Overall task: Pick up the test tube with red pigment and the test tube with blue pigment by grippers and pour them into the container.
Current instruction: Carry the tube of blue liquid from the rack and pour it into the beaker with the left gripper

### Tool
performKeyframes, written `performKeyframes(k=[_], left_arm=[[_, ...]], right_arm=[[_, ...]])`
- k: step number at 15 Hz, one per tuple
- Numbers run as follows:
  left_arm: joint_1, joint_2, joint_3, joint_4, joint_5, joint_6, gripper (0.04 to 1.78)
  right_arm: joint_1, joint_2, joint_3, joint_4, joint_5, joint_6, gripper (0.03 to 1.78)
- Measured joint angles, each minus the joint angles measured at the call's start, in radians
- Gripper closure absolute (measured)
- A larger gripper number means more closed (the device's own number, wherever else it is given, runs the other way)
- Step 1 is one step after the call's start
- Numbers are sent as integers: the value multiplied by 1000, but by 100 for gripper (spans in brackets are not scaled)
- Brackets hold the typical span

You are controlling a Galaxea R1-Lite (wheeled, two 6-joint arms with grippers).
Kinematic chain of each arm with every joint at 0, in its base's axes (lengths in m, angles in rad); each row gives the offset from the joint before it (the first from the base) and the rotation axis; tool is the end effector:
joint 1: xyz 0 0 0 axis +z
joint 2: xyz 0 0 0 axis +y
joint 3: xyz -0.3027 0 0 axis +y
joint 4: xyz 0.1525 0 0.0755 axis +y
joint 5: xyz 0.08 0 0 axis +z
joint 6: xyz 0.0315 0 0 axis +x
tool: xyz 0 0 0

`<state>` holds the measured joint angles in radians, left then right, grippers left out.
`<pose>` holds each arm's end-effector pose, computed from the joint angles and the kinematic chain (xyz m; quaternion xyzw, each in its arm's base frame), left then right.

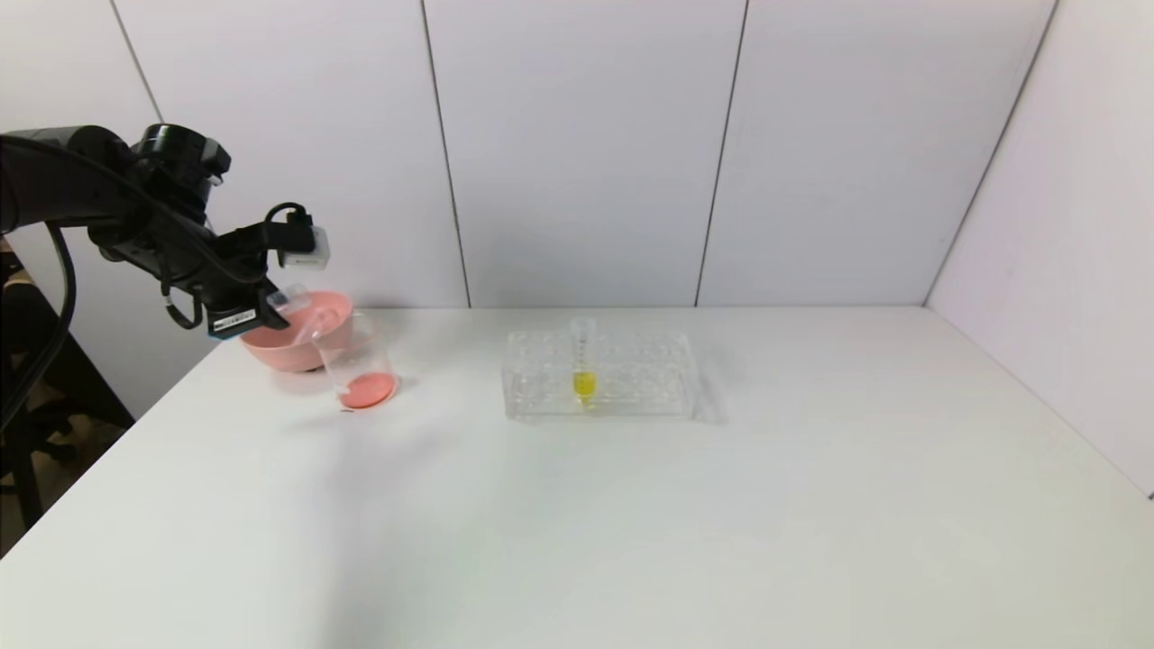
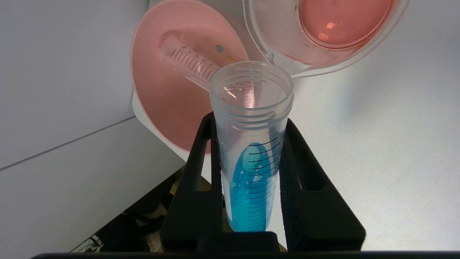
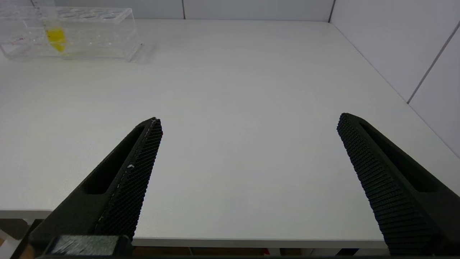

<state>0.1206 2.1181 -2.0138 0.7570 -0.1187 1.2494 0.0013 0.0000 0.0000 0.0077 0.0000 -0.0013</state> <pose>0.3872 0.0432 0.2333 0.4910 0.3367 -0.2417 0.7662 -0.0387 -0.0001 0.0746 -0.0007 0.0038 0.0007 1.0000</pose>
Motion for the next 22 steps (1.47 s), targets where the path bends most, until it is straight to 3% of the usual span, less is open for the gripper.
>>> performKeyframes(k=[7,22], left_arm=[[-23,10,0,-4,64,29,136],[-39,19,0,-16,96,49,136]], right_arm=[[0,0,0,0,0,0,4],[0,0,0,0,0,0,4]])
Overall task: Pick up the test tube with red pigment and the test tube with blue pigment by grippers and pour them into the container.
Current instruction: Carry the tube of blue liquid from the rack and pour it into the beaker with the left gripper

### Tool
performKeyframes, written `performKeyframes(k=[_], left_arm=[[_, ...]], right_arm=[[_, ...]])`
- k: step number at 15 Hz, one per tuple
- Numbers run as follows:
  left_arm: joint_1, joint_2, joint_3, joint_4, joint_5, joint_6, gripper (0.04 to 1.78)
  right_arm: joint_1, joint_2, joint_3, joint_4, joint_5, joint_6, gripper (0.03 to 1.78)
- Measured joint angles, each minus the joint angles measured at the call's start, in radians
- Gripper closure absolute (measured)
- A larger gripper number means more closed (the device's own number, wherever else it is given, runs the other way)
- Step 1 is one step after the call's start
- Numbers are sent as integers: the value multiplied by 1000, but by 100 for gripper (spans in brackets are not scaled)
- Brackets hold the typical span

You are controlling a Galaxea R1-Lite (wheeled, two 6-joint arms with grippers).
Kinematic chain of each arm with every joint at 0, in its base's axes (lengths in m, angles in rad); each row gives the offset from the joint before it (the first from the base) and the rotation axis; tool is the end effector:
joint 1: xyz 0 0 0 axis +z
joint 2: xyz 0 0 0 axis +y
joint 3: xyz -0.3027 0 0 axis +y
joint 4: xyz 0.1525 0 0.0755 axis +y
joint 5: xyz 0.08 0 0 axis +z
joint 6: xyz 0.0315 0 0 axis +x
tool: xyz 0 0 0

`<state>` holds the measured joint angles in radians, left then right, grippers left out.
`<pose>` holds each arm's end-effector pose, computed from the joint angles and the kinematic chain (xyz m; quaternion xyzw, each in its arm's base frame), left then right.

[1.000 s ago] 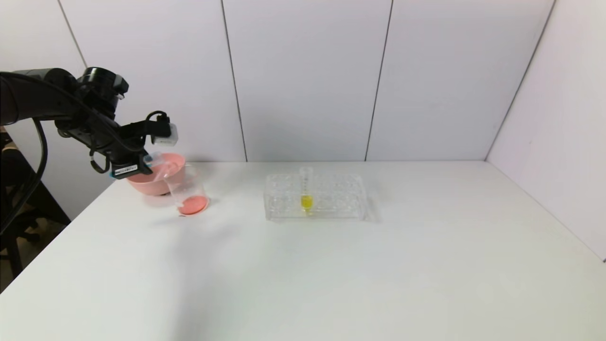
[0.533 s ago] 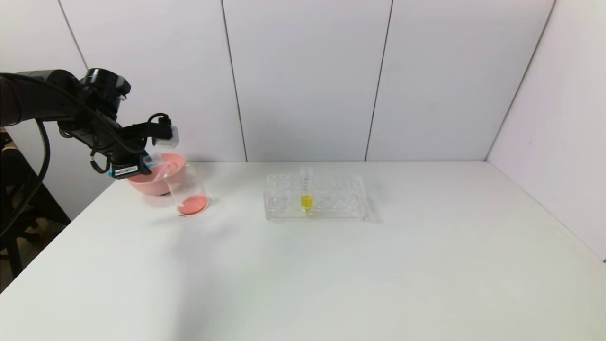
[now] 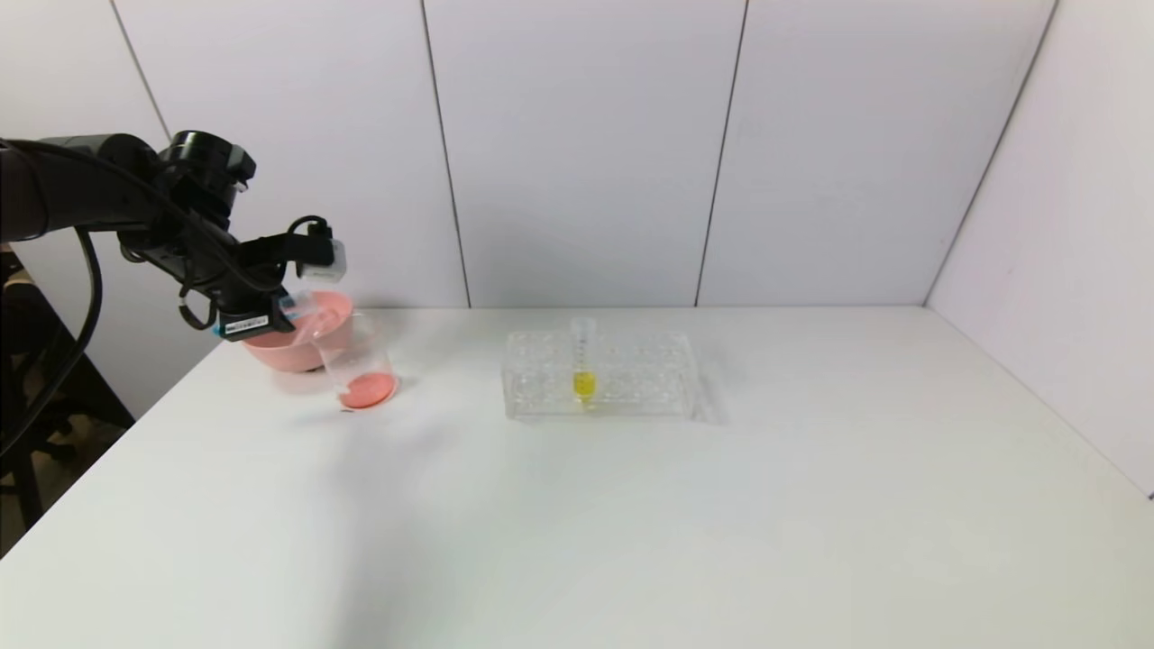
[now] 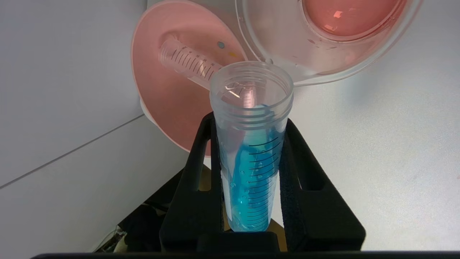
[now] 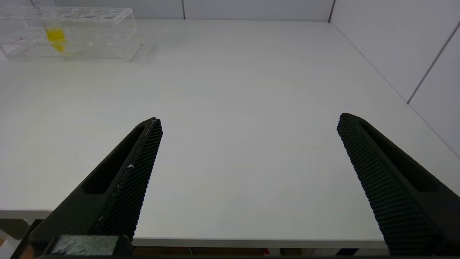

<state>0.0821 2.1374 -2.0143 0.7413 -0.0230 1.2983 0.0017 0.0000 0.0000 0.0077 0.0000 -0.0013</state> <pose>0.3942 0.0317 0.2268 0.5312 0.3494 -0.2315 0.7363 -0.0387 -0.0001 0.0746 -0.0007 0.0038 0.0009 1.0000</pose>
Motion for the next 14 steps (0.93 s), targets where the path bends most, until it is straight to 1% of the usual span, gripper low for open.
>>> performKeyframes(k=[10,14], left_arm=[[-11,1,0,-12,2,0,136],[-18,2,0,-14,41,1,136]], right_arm=[[0,0,0,0,0,0,4],[0,0,0,0,0,0,4]])
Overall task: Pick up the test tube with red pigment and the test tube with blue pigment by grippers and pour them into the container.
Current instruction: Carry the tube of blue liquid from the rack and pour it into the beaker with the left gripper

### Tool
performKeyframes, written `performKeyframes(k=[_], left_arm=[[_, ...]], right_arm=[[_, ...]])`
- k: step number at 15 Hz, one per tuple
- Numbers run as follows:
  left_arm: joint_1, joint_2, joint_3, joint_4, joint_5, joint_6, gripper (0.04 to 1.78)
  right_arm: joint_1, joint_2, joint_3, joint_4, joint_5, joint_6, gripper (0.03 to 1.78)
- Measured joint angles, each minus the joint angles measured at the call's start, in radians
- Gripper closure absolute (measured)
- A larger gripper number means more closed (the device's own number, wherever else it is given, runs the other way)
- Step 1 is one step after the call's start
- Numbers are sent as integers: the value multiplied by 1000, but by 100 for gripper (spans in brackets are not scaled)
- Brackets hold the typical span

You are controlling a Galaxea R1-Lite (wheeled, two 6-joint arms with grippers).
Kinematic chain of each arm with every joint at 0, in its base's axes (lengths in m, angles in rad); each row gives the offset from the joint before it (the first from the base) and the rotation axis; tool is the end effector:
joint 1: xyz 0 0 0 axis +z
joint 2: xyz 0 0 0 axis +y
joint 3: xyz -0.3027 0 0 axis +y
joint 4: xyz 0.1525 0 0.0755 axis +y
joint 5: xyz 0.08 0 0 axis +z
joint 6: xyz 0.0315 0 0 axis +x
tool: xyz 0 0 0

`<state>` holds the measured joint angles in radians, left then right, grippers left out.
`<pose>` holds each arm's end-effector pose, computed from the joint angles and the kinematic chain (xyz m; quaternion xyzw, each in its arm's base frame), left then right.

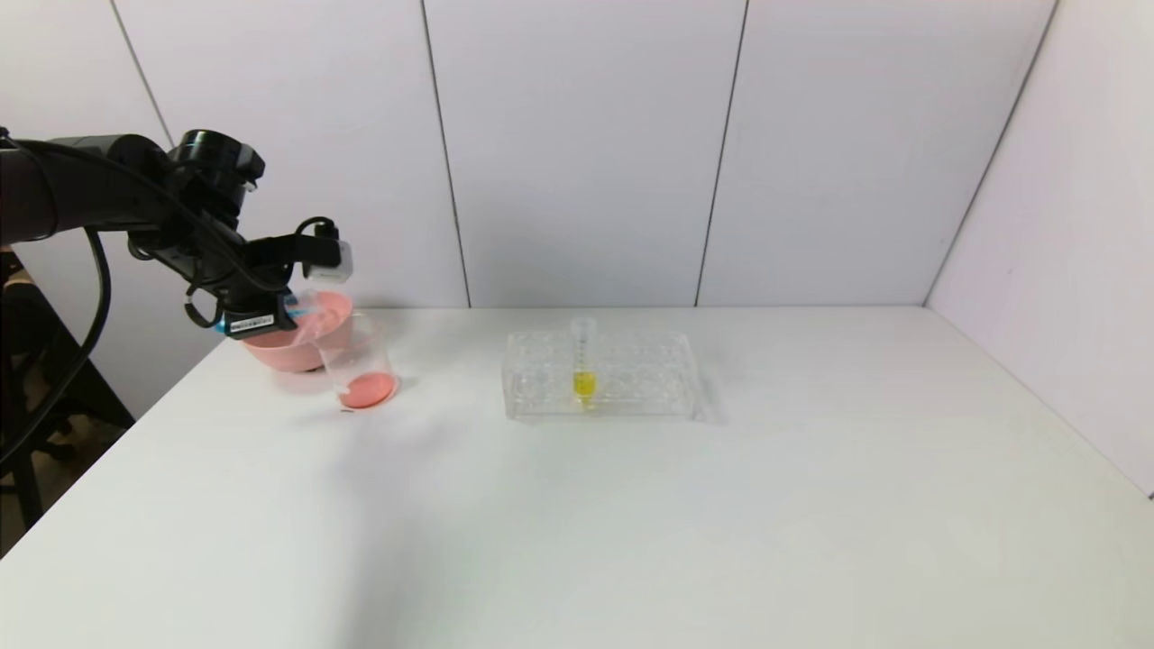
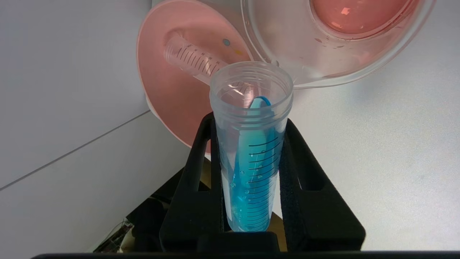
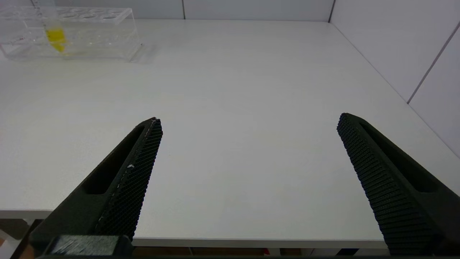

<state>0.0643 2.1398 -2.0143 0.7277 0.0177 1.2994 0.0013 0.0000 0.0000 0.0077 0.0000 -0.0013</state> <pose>0.3963 0.0261 0.2268 0.5426 0.3520 -0.2205 0.7301 -0.0387 -0.0001 0.0746 -0.0007 0.0038 0.0007 1.0000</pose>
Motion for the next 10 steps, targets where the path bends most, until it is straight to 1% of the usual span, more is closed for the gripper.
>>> performKeyframes(k=[2,7,10], left_arm=[[-3,1,0,0,6,0,136],[-15,6,0,1,73,3,136],[-18,8,0,-6,122,43,136]], right_arm=[[0,0,0,0,0,0,4],[0,0,0,0,0,0,4],[0,0,0,0,0,0,4]])
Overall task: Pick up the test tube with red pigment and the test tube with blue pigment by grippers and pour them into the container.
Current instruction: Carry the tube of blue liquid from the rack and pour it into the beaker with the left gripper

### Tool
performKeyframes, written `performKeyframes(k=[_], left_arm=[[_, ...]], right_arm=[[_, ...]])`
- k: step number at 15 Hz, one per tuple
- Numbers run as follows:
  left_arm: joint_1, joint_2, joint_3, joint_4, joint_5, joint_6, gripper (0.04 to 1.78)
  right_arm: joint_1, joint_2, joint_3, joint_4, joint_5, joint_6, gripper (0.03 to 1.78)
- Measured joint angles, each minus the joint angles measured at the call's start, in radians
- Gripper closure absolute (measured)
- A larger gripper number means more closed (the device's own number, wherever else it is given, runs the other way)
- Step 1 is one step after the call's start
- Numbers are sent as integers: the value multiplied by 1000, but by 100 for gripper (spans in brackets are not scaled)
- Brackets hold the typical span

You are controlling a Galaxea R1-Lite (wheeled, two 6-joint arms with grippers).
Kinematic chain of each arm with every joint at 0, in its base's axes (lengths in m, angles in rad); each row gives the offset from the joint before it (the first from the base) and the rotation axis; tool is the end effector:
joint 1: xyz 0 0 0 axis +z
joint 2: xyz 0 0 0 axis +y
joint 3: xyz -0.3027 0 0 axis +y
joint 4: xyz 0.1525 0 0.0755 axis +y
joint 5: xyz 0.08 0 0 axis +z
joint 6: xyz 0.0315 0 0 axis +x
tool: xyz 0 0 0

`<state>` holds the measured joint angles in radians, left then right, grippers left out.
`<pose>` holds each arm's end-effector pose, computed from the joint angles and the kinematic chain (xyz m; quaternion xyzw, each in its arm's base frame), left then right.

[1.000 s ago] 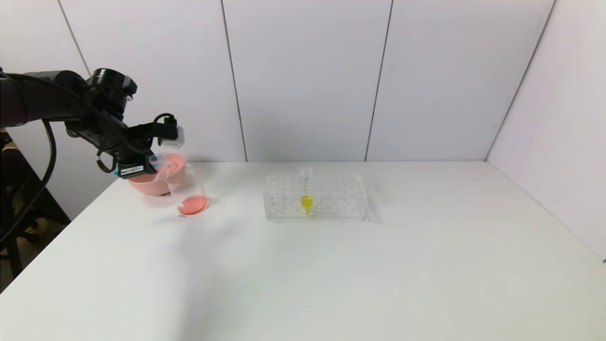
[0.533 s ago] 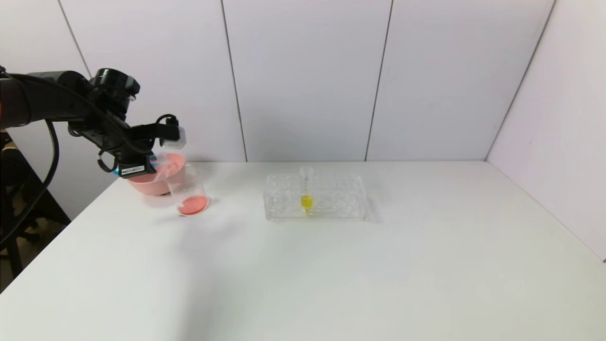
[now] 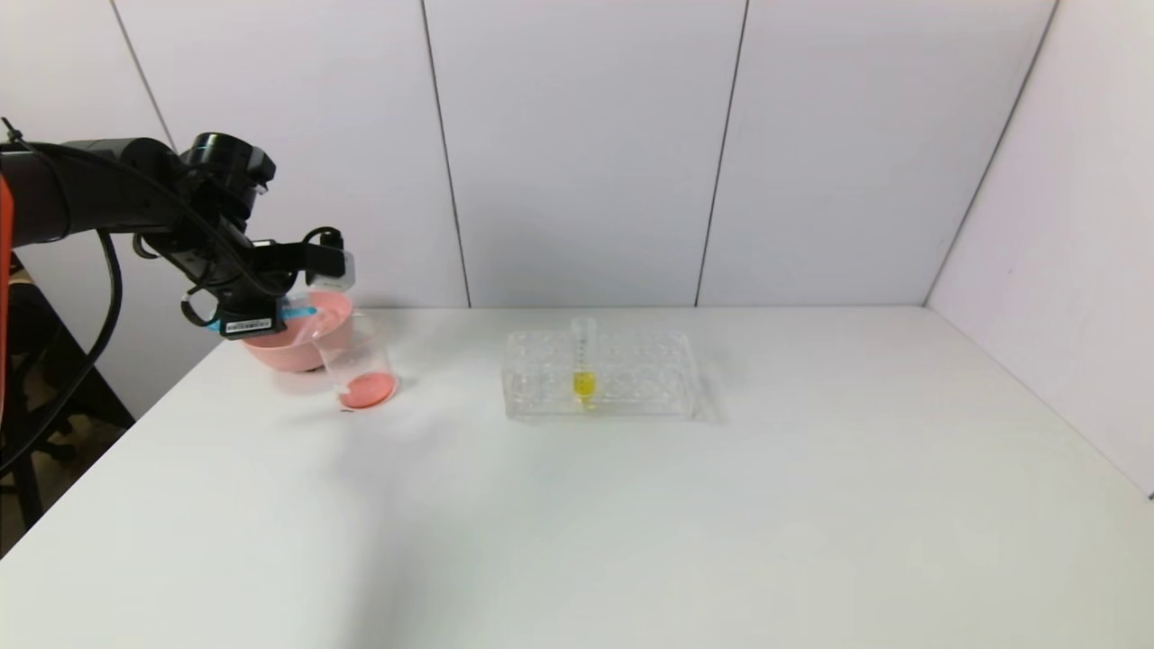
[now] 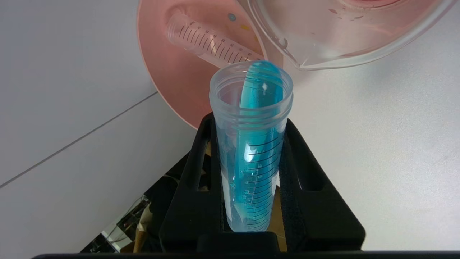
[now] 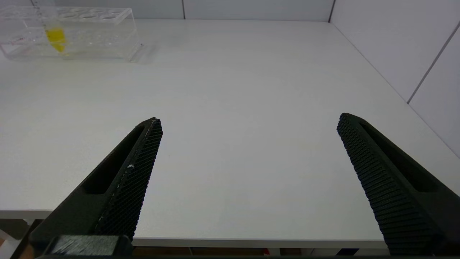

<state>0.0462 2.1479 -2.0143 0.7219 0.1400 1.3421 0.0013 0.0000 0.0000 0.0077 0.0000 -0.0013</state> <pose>0.3986 0.0228 0.2243 0.5786 0.3771 -0.1914 0.6974 -0.0387 -0.0001 0.0746 -0.0007 0.0038 0.0007 1.0000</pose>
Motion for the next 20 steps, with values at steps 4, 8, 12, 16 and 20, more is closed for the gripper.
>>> performKeyframes(k=[4,8,12,16,20], left_arm=[[-9,1,0,-3,31,34,136],[-17,2,0,-10,54,66,136],[-20,1,0,-13,91,143,136],[-23,0,0,-17,101,181,136],[-39,0,0,-28,142,197,136]], right_arm=[[0,0,0,0,0,0,4],[0,0,0,0,0,0,4],[0,0,0,0,0,0,4],[0,0,0,0,0,0,4],[0,0,0,0,0,0,4]])
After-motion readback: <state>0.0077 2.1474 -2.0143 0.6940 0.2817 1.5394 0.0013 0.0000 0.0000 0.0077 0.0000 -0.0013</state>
